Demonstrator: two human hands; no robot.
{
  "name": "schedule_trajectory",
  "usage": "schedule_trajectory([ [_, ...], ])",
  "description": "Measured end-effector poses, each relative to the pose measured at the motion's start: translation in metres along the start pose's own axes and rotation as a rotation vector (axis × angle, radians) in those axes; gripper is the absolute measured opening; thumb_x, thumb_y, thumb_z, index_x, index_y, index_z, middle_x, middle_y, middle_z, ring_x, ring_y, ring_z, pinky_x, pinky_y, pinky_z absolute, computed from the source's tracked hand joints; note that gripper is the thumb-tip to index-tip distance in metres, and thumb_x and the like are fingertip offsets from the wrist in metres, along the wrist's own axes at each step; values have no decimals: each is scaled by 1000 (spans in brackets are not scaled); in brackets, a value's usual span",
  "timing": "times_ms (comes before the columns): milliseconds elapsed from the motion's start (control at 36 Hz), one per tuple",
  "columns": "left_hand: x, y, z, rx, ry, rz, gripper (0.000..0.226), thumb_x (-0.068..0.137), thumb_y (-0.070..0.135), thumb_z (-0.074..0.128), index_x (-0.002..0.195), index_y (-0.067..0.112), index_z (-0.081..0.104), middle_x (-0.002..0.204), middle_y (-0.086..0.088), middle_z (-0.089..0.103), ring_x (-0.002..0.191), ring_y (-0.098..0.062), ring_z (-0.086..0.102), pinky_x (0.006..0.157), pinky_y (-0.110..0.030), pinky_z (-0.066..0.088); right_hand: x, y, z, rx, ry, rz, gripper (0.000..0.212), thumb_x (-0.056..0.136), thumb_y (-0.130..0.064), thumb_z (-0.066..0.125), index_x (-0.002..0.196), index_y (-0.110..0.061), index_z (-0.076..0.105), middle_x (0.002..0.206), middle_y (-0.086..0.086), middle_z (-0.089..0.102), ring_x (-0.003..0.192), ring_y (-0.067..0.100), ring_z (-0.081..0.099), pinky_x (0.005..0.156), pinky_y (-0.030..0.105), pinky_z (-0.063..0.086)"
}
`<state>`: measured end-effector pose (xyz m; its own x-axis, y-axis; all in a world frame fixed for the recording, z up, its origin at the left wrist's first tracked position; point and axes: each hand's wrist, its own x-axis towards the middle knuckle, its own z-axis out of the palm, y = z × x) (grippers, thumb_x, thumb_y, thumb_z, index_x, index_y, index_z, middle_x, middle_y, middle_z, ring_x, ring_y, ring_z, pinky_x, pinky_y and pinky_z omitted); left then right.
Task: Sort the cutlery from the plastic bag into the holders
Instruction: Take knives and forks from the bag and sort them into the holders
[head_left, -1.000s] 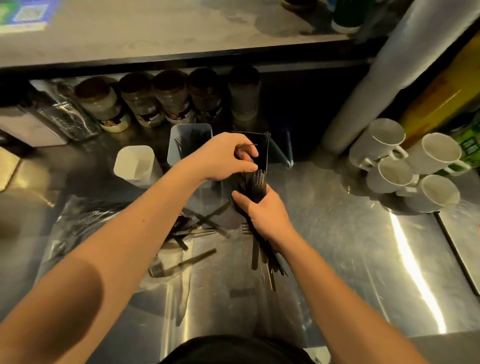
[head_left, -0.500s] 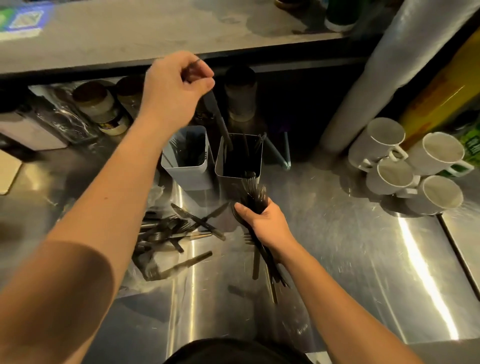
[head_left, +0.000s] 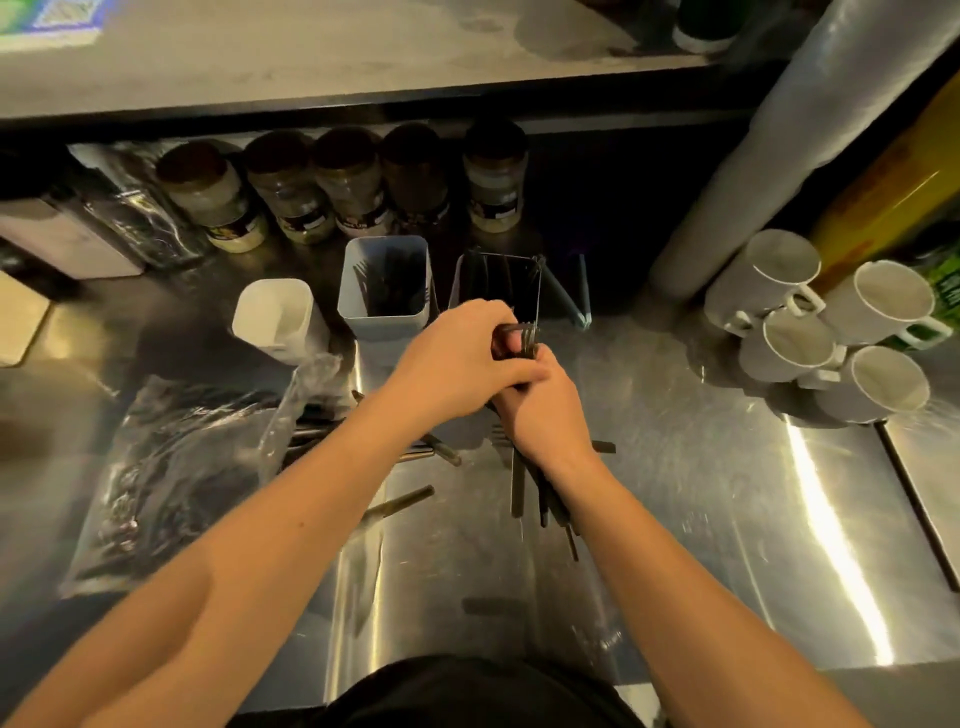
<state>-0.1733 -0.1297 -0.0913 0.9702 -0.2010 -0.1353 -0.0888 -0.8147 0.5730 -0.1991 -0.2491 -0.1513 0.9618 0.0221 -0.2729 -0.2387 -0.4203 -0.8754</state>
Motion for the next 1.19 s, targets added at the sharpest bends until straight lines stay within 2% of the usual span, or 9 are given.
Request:
schedule_trajectory([
  [250,-20,-17,-11,-306,21,-182,28,81,34,80,95,21,60,70,11,58,60,0,53,56,-12,40,-19,-17,16,-159,16,-5,29,92,-42,65,106,-21,50,95,0,66,85,21,65,75,49,56],
  [444,-35,-29,-32,-505,72,-245,19,93,32,68,92,15,60,86,-1,64,79,-13,61,66,-24,47,-29,-33,26,-98,-38,5,29,91,-40,67,112,-24,53,101,-7,65,92,14,63,83,43,56],
  [583,-40,-40,-58,-787,301,-181,14,96,34,56,97,21,53,104,-6,72,65,-15,53,58,-26,36,-30,-46,33,-113,-104,-33,32,91,-45,68,112,-25,54,101,-10,65,90,10,62,79,37,55],
  [750,-38,-48,-105,-1082,860,23,6,101,11,42,97,13,38,62,5,51,56,-10,45,53,-28,35,-35,-44,42,-75,-150,-53,34,91,-48,68,114,-26,56,101,-17,64,91,0,59,71,19,46],
  [806,-35,-56,-114,-840,760,-24,8,98,21,51,103,16,46,74,5,53,62,-7,48,56,-27,39,-38,-43,43,-8,-160,-55,36,90,-46,69,117,-27,58,105,-18,65,95,-3,59,74,18,45],
  [917,-35,-62,-102,-146,91,4,25,90,36,70,110,22,66,79,15,56,67,12,53,64,-8,42,-40,-47,45,122,-252,-69,35,90,-40,72,119,-24,62,109,-12,70,100,2,65,87,27,51],
  [972,-36,-66,-95,-66,-130,3,19,89,40,71,100,24,68,82,10,64,75,2,60,75,-23,52,-40,-48,44,147,-307,-72,34,89,-40,72,118,-24,63,108,-8,72,101,8,68,92,35,54],
  [1083,-36,-72,-93,-163,-151,-22,17,89,38,71,89,23,63,89,-5,65,85,-24,62,83,-43,52,-40,-46,41,174,-347,-75,29,89,-36,73,114,-24,63,104,-8,72,97,7,69,89,32,55],
  [1194,-37,-70,-96,-458,54,-105,15,95,30,65,89,17,59,75,6,54,62,1,50,65,-23,44,-38,-42,38,198,-359,-66,26,88,-32,76,108,-22,63,103,-6,74,95,8,71,89,32,57],
])
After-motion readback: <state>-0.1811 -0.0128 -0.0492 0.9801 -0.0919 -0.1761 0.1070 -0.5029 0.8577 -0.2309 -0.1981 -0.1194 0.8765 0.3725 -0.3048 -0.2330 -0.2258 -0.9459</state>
